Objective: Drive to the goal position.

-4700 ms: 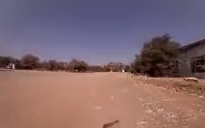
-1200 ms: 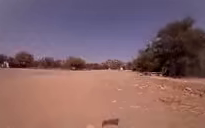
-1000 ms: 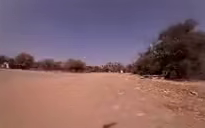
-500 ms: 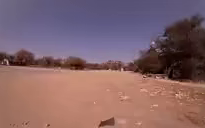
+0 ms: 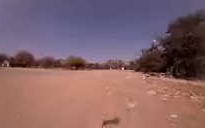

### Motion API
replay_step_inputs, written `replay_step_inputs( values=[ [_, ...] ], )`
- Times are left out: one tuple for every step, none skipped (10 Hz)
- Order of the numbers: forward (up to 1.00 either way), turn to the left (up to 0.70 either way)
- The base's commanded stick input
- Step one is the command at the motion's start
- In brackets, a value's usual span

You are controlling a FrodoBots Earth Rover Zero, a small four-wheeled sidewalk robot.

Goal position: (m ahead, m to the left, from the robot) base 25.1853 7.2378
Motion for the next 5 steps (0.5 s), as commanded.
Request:
replay_step_inputs(
  values=[
    [1.00, 0.02],
    [1.00, 0.02],
    [1.00, 0.02],
    [1.00, 0.02],
    [1.00, 0.02]
  ],
)
